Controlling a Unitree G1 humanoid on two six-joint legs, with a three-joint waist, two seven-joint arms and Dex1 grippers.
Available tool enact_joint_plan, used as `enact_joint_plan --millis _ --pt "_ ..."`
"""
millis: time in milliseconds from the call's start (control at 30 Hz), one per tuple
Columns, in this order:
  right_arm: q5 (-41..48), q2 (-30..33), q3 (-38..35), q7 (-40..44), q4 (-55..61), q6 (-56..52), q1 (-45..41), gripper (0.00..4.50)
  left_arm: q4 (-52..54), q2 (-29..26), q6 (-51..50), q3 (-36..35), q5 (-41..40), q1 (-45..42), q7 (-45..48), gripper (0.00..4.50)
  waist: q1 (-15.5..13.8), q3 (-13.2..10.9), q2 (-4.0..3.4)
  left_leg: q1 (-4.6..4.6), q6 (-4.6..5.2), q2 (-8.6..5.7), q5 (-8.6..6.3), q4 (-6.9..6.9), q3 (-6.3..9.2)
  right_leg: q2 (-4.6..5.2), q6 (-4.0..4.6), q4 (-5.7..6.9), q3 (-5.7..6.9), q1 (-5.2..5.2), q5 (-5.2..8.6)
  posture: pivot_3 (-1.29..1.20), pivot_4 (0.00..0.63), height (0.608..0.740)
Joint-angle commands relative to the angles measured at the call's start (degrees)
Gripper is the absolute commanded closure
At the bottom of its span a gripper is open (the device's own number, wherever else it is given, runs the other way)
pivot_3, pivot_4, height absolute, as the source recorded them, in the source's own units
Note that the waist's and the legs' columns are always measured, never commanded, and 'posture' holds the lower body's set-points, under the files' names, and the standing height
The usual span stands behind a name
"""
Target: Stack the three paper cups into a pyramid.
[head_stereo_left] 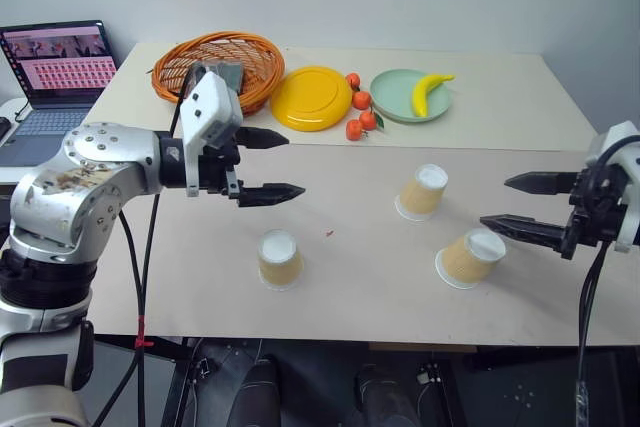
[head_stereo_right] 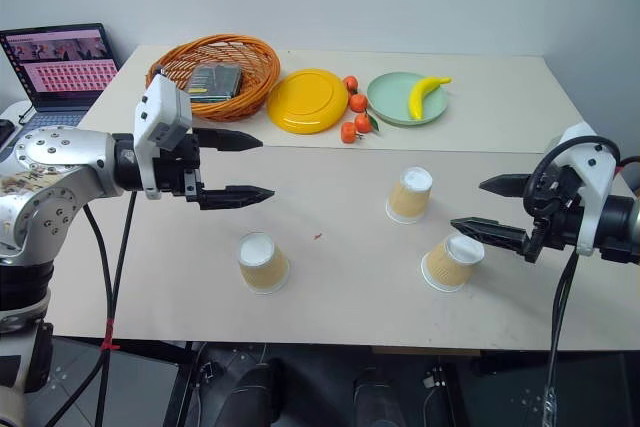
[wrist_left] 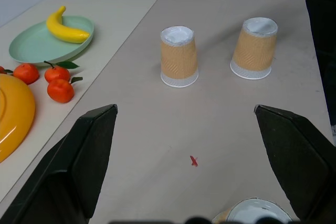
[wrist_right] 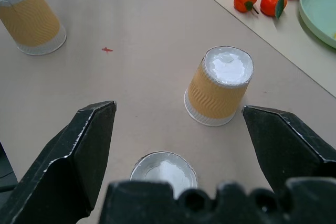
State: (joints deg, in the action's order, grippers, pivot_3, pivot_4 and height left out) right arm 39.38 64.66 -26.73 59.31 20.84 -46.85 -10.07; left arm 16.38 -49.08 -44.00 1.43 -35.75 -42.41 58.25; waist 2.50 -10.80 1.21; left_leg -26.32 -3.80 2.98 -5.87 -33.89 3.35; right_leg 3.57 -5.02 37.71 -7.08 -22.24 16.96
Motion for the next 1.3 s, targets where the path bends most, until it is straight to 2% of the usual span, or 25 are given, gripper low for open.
enact_joint_plan --millis 33,133,367,500,633,900,1100,1300 --pt "-0.13 -0.81 -2.51 -1.76 1.44 1.10 -0.13 0.00 -0.37 1.87 0.07 -0.75 -0.08 -2.98 -1.00 0.04 -0.01 0.00 0.00 0.00 0.00 0.00 0.00 0.00 0.00 0.00 0.00 0.00 0.00 0.00 0.00 0.00 0.150 0.732" --pt "0.19 -2.07 -4.65 -5.03 4.24 -0.74 1.50 0.00 -3.62 5.91 -0.50 -0.41 -1.42 -6.64 -1.26 0.04 -0.58 -0.02 0.04 -0.02 0.00 -0.01 0.01 -0.09 0.04 0.00 -0.01 0.08 0.05 0.02 0.00 0.00 0.150 0.732" --pt "0.37 -5.14 -13.57 -5.57 9.55 -2.78 13.28 0.00 -8.20 9.00 2.01 2.87 1.68 -9.85 1.62 0.04 -0.76 0.00 0.06 -0.02 0.01 -0.03 0.00 -0.09 0.05 0.00 -0.04 0.16 0.04 0.04 0.03 0.00 0.150 0.732" --pt "1.35 -9.40 -17.60 -6.77 12.26 -3.36 19.50 0.00 -11.34 10.42 3.44 5.00 3.57 -12.22 3.99 0.04 -0.76 0.00 0.07 -0.02 0.01 -0.04 0.00 -0.20 0.06 -0.01 -0.05 0.24 0.02 0.04 0.03 0.00 0.150 0.732" --pt "0.45 -12.63 -15.36 -8.87 13.11 -1.87 21.64 0.00 -12.76 10.57 3.91 5.84 4.77 -13.57 6.01 0.04 -0.15 0.00 0.07 0.00 0.01 -0.04 0.01 -0.26 0.05 -0.01 -0.37 0.26 0.00 0.06 0.20 0.00 0.150 0.732" --pt "-1.31 -15.73 -6.70 -13.97 12.11 0.53 18.32 0.00 -12.59 9.47 3.18 5.43 5.95 -14.27 7.40 0.04 0.08 0.00 0.07 0.04 0.02 -0.04 0.01 -0.29 0.04 -0.02 -0.39 0.32 -0.04 0.07 0.21 0.00 0.150 0.732" --pt "-3.05 -16.42 -2.21 -15.08 9.46 2.66 15.83 0.00 -11.83 8.62 1.95 4.25 6.13 -14.29 6.22 0.04 -0.10 0.00 0.07 0.02 0.02 -0.04 0.01 -0.29 0.05 -0.02 -0.39 0.32 -0.02 0.07 0.21 0.00 0.150 0.732" --pt "-3.91 -16.44 -0.71 -14.47 7.15 4.58 15.09 0.00 -10.54 7.93 0.26 3.62 5.48 -14.44 5.34 0.04 -0.08 0.00 0.07 0.03 0.02 -0.03 0.01 -0.30 0.06 -0.02 -0.39 0.32 -0.01 0.08 0.21 0.00 0.150 0.732"
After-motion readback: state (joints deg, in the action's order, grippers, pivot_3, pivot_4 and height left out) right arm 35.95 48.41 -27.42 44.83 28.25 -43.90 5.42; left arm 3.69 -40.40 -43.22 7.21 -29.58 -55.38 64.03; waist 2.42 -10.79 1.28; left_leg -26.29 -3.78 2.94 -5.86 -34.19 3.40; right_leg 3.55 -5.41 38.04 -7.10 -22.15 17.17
